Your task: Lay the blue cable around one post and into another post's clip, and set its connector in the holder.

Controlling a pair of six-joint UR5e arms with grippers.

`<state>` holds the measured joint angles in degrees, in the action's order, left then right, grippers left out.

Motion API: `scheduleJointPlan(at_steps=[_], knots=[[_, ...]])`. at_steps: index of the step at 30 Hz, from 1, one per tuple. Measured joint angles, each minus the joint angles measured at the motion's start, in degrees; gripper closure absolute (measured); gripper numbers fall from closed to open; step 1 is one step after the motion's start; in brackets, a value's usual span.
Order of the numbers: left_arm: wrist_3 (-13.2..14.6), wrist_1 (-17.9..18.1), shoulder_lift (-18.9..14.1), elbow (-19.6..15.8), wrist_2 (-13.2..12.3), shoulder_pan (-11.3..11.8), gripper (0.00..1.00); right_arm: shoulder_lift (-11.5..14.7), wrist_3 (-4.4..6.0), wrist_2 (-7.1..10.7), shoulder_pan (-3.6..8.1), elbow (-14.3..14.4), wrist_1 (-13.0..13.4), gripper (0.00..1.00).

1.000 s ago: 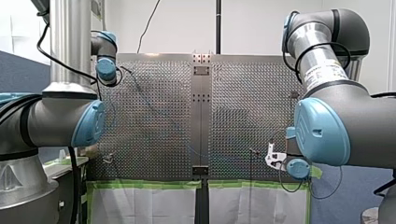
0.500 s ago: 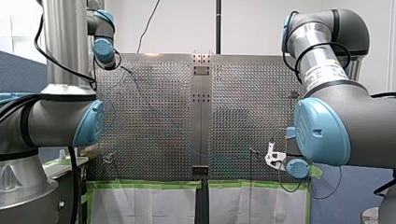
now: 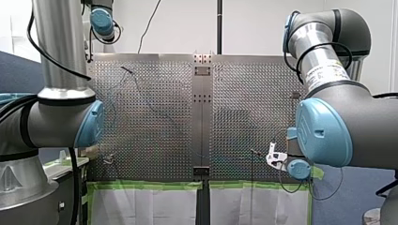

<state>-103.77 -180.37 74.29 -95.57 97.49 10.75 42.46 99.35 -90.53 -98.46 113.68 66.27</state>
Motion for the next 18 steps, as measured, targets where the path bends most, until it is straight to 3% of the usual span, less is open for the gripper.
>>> scheduleJointPlan(at_steps=[7, 18], knots=[[3.6, -3.8, 0.0, 3.8, -0.8, -0.8, 0.01, 0.0, 0.61, 0.00, -0.03, 0.0, 0.1, 1.00], [4.3, -9.7, 1.2, 6.0, -0.9, -3.1, 0.01, 0.0, 0.81, 0.00, -0.32, 0.0, 0.1, 1.00]])
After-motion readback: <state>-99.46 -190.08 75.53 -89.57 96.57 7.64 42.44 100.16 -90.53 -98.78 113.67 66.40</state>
